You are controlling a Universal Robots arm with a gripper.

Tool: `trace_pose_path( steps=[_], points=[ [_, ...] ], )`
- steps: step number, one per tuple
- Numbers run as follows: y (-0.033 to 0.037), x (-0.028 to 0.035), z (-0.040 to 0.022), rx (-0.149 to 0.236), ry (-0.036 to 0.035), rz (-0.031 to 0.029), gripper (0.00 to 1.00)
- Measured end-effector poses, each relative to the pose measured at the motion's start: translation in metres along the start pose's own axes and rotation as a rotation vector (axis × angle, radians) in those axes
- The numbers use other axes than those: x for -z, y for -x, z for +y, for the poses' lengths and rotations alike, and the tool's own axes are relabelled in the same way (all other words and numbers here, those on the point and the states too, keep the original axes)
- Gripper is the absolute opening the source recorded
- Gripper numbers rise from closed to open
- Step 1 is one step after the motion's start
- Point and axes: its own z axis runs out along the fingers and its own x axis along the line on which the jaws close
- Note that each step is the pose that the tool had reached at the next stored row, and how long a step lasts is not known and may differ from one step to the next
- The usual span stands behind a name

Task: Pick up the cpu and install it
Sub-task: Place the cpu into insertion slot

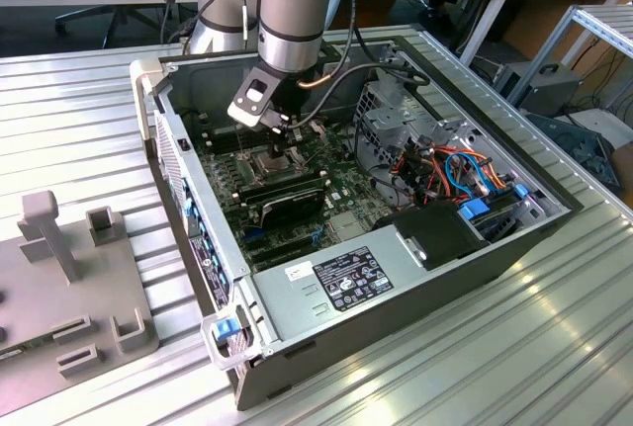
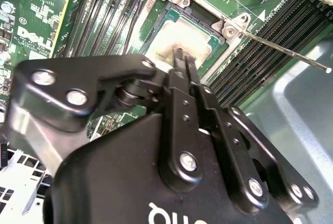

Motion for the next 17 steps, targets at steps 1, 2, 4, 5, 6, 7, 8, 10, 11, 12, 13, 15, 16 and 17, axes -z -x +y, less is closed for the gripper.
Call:
trace_pose_path(
  steps=[1,2,4,5,6,7,8,10,11,12,13,15,16,17],
  points=[
    [0.0,0.0,0.0,0.0,0.0,0.0,0.11],
    [0.0,0.0,0.0,0.0,0.0001,0.0,0.11],
    [0.0,0.0,0.0,0.0,0.0002,0.0,0.11],
    [0.0,0.0,0.0,0.0,0.0002,0.0,0.11],
    [0.0,0.0,0.0,0.0,0.0003,0.0,0.11],
    [0.0,0.0,0.0,0.0,0.0004,0.0,0.11],
    [0.0001,-0.0004,-0.0001,0.0,-0.0019,-0.0041,0.11],
    [0.0,-0.0015,-0.0002,0.0,-0.0106,-0.0087,0.11],
    [0.0,-0.0025,-0.0002,0.0,-0.0123,-0.0088,0.11],
    [0.0,-0.0031,-0.0002,0.0,-0.0129,-0.0086,0.11],
    [0.0,-0.0038,-0.0002,0.0,-0.0135,-0.0087,0.11],
    [0.0,-0.0058,-0.0003,0.0,-0.0152,-0.0086,0.11],
    [0.0,-0.0071,-0.0003,0.0,-0.0164,-0.0086,0.11],
    [0.0001,-0.0073,-0.0004,0.0,-0.017,-0.0088,0.11]
  ],
)
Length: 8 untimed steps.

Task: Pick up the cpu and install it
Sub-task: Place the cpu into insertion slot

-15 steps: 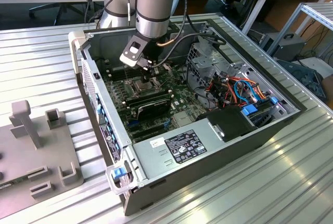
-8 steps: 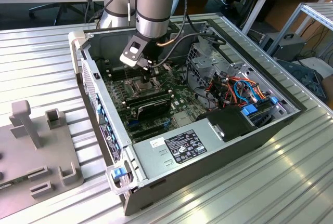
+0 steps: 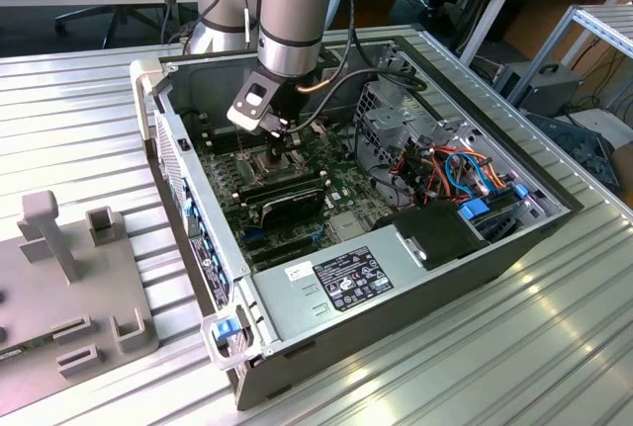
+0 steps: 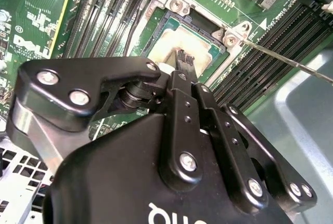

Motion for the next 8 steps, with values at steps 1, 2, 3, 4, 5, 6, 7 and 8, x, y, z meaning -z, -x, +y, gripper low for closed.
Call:
trace_pose_path(
  steps=[1,2,3,4,5,6,7,8],
  points=[
    [0.0,0.0,0.0,0.0,-0.0001,-0.0001,0.11],
    [0.0,-0.0002,0.0,0.0,0.0001,0.0001,0.11],
    [-0.0001,-0.0009,0.0001,0.0,0.0003,0.0005,0.11],
    [-0.0001,-0.0015,0.0,0.0,0.0003,0.0003,0.11],
    [-0.0001,-0.0026,0.0,0.0,0.0001,0.0002,0.11],
    [0.0,-0.0038,-0.0001,0.0,-0.0002,-0.0002,0.11],
    [0.0001,-0.0043,-0.0002,0.0,-0.0004,-0.0006,0.11],
    [0.0001,-0.005,-0.0002,0.0,-0.0005,-0.0007,0.11]
  ],
)
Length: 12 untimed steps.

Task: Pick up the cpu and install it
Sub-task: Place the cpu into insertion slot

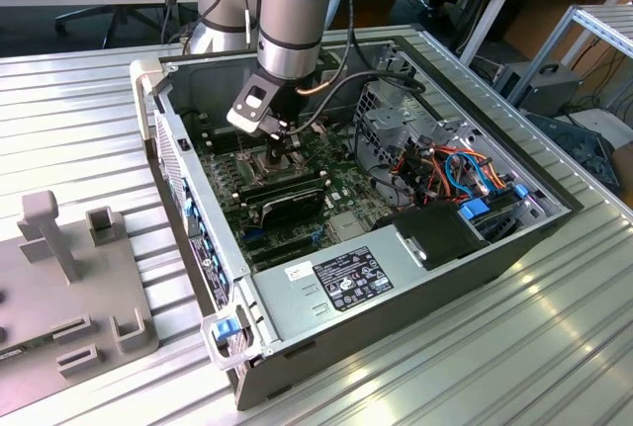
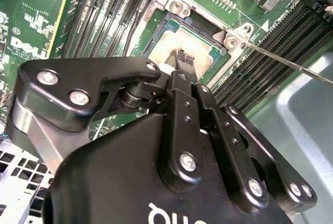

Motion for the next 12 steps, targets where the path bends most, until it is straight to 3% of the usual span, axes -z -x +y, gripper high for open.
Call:
trace_pose_path(
  steps=[8,12],
  points=[
    [-0.0002,-0.001,0.0001,0.0,0.0006,0.0008,0.11],
    [-0.0003,0.0041,0.0003,0.0,0.0009,0.001,0.11]
  ],
)
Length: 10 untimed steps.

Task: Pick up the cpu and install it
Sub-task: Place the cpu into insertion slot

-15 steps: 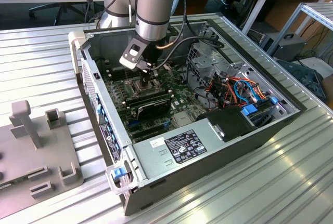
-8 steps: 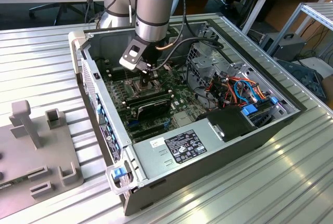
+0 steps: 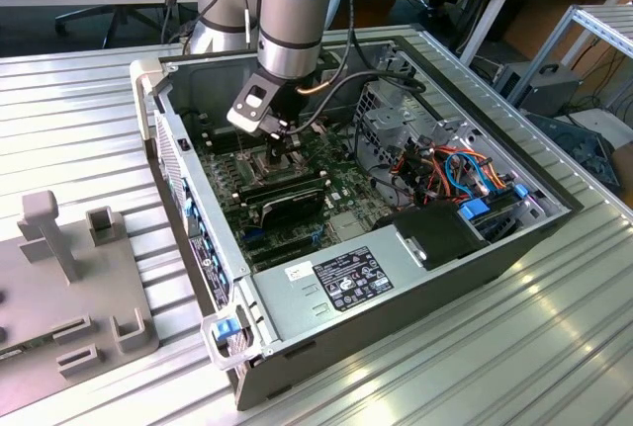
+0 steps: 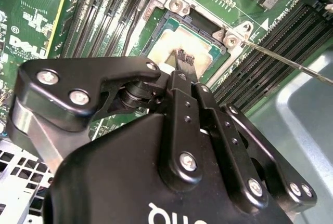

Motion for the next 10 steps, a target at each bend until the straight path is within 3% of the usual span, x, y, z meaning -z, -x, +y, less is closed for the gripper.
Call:
trace_pose_path(
  steps=[10],
  points=[
    [0.0002,0.0292,0.0007,0.0,-0.0003,-0.0036,0.11]
  ],
)
